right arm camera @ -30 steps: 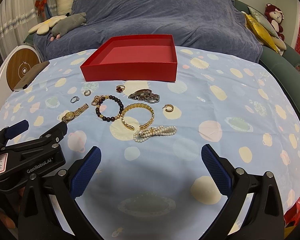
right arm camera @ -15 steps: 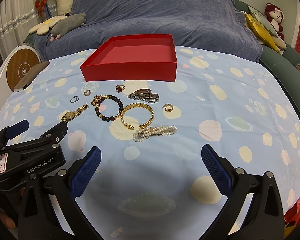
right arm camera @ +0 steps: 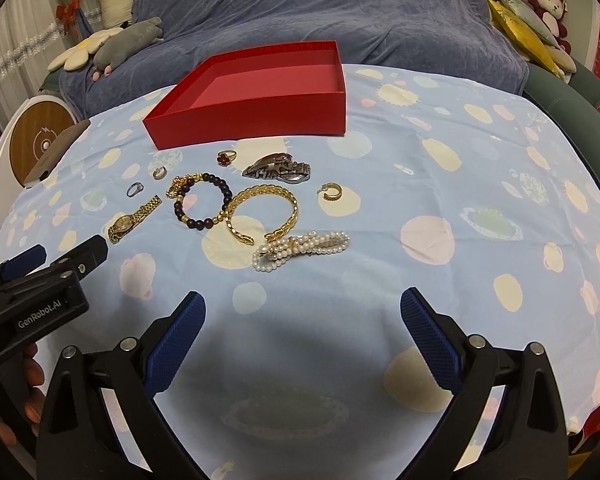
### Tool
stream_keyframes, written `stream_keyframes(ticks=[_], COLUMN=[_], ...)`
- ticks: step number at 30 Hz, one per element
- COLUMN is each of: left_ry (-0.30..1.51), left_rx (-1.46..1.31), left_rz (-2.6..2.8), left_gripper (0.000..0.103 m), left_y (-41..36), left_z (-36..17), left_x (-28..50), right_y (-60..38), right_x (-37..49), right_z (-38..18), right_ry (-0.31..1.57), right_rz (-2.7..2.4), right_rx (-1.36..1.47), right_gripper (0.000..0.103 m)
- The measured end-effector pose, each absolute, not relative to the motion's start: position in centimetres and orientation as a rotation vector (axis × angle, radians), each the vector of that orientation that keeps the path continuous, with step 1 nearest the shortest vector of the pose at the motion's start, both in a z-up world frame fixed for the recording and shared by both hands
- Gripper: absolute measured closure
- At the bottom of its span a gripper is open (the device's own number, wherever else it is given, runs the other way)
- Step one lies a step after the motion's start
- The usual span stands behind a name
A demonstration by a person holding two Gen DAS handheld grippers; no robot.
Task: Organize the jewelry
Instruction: 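Grasp the gold watch with the left gripper while the right grasps the pearl bracelet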
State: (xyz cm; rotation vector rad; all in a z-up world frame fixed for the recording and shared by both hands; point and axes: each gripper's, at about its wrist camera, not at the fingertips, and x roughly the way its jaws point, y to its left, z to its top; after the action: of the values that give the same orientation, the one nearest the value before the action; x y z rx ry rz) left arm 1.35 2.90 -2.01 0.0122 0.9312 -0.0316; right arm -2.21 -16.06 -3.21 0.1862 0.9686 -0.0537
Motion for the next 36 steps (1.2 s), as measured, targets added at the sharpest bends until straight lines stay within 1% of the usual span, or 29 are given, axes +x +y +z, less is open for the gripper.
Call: stream_keyframes(ticks=[3, 6, 8, 14, 19, 20, 21, 22, 23, 24, 26, 27, 29, 30, 32, 36], left_ry=[0.936, 0.947, 0.953, 0.955, 0.936, 0.931, 0.930, 0.934, 0.940, 0.943, 0.943, 0.944, 0.952, 0.960, 0.967, 0.964], left_rx=[0.006, -0.001, 0.002, 0.009, 0.049, 0.055, 0.055, 0.052, 0.046, 0.039, 0.041, 0.043, 0.041, 0.038, 0.028, 0.023], left_rz=[-0.032, -0.038, -0.043, -0.057, -0.057, -0.059, -0.070, -0.083, -0.092, -0.099, -0.106, -0.111, -0.126, -0.132, -0.136, -0.153], left_gripper=[0.006, 0.006, 0.006, 0.006, 0.006, 0.010, 0.015, 0.018, 0.021, 0.023, 0.024, 0.027, 0.034, 0.037, 0.037, 0.042], left_y=[3.7, 4.2, 4.4, 4.7, 4.1, 3.9, 3.7, 3.6, 3.4, 3.3, 2.9, 2.8, 2.6, 2.5, 2.5, 2.2], left_z=[-2.3, -2.7, -3.0, -3.8, -4.3, -4.4, -4.4, -4.5, -4.5, -4.6, -4.8, -4.9, -5.2, -5.4, -5.6, -5.5], left_x=[1.8, 2.0, 2.2, 2.8, 3.7, 3.8, 3.9, 4.1, 4.3, 4.4, 4.7, 4.9, 5.1, 5.3, 5.4, 5.4], right_y=[-16.1, -16.3, -16.3, -16.6, -16.6, -16.6, -16.7, -16.8, -16.8, -16.9, -17.1, -17.2, -17.3, -17.4, -17.4, -17.9], right_x=[-1.5, -0.8, -0.4, 0.5, 1.2, 1.4, 1.5, 1.5, 1.6, 1.7, 1.7, 1.7, 1.6, 1.5, 1.4, 0.9], right_z=[-4.1, -4.9, -5.3, -5.7, -5.7, -5.7, -5.7, -5.7, -5.7, -5.7, -5.7, -5.7, -5.7, -5.7, -5.6, -5.6], right_ry=[0.994, 1.015, 1.017, 1.003, 0.982, 0.980, 0.977, 0.974, 0.971, 0.968, 0.965, 0.963, 0.962, 0.962, 0.966, 0.986], right_rz=[-0.051, -0.045, -0.045, -0.052, -0.054, -0.053, -0.050, -0.046, -0.043, -0.042, -0.037, -0.033, -0.023, -0.019, -0.002, 0.008], right_rx=[0.200, 0.216, 0.219, 0.225, 0.195, 0.192, 0.194, 0.197, 0.199, 0.200, 0.202, 0.203, 0.205, 0.206, 0.217, 0.245], right_gripper=[0.023, 0.028, 0.031, 0.032, 0.041, 0.043, 0.045, 0.047, 0.051, 0.055, 0.058, 0.062, 0.064, 0.067, 0.075, 0.076])
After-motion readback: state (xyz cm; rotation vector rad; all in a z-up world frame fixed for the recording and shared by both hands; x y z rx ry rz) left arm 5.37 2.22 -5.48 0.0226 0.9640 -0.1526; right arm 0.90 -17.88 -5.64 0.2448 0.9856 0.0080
